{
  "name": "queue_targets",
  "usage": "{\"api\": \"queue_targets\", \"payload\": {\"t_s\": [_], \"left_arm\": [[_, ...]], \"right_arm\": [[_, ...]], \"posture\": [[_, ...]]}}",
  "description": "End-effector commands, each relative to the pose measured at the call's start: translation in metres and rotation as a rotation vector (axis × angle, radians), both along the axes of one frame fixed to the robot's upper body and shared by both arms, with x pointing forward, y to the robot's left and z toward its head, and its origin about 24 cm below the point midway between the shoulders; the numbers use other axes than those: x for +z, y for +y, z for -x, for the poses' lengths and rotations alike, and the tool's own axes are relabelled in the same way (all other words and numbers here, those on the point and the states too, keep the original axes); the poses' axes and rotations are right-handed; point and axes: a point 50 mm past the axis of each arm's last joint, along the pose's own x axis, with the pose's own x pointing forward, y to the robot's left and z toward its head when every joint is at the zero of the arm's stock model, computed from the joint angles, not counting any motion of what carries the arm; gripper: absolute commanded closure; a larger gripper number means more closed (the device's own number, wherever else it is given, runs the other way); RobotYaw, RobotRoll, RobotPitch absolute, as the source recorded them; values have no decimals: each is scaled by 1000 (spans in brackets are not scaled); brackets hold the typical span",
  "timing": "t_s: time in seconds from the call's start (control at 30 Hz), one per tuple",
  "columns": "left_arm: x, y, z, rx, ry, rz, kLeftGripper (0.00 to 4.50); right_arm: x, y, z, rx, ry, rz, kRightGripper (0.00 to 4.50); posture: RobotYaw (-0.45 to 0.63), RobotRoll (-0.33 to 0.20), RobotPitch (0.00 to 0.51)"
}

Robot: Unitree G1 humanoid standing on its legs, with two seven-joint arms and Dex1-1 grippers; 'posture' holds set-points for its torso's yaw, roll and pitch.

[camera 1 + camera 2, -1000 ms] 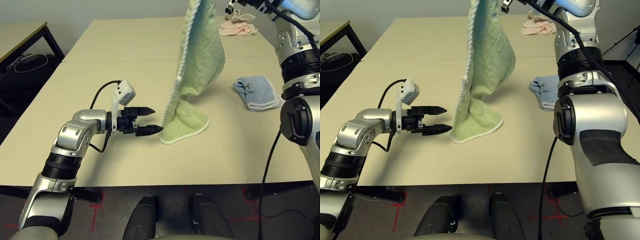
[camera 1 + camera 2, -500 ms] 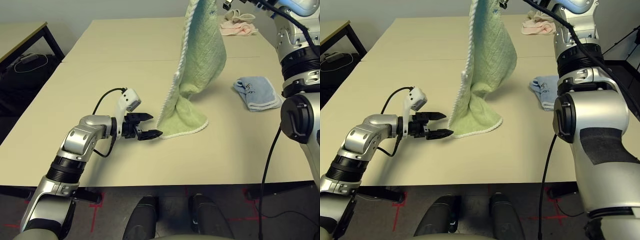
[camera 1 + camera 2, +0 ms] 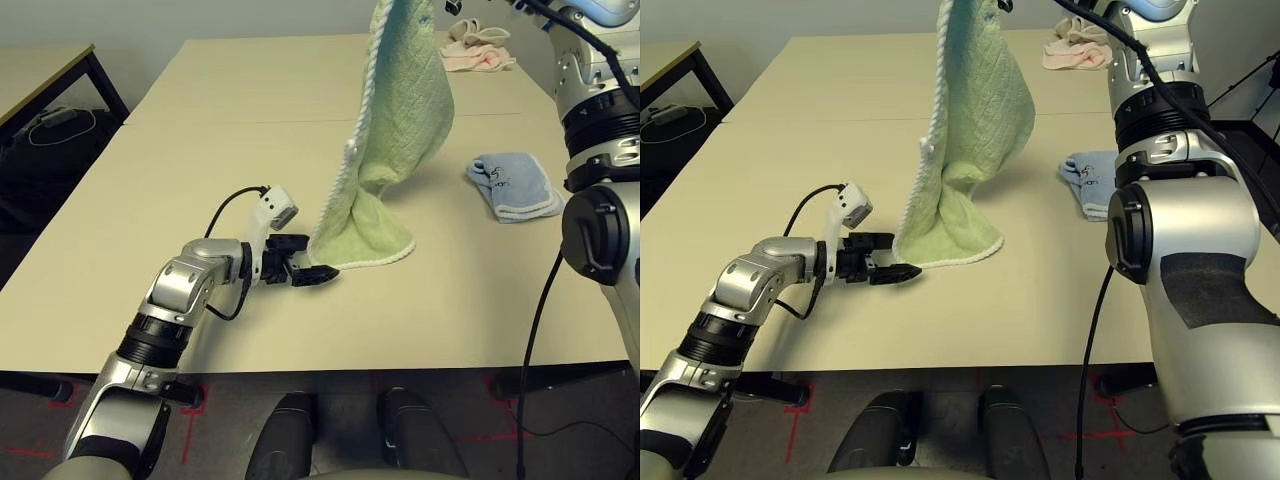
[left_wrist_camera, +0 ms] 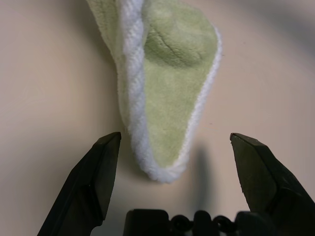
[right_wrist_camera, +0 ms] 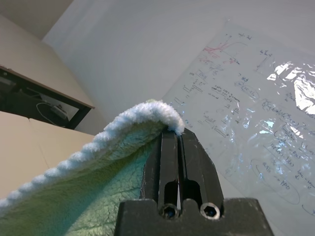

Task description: Fold the towel and set it aside.

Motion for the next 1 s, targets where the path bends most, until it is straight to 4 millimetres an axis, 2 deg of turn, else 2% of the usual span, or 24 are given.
{"api": "queue_targets", "payload": {"t_s": [0.03,0.37,0.7,1.0], "left_arm": [[-1,1,-1,-9,-8,-28,0],[1,12,7,26,61,-31,0],[10,11,4,92,89,40,0],[5,12,5,111,125,30,0]], "right_arm": [[1,0,1,-3,-2,13,4486],[-1,0,0,6,5,17,4486],[-3,0,0,12,12,21,4486],[-2,0,0,14,10,25,4486]], "posture": [[106,0,79],[116,0,80],[115,0,79],[111,0,79]]}}
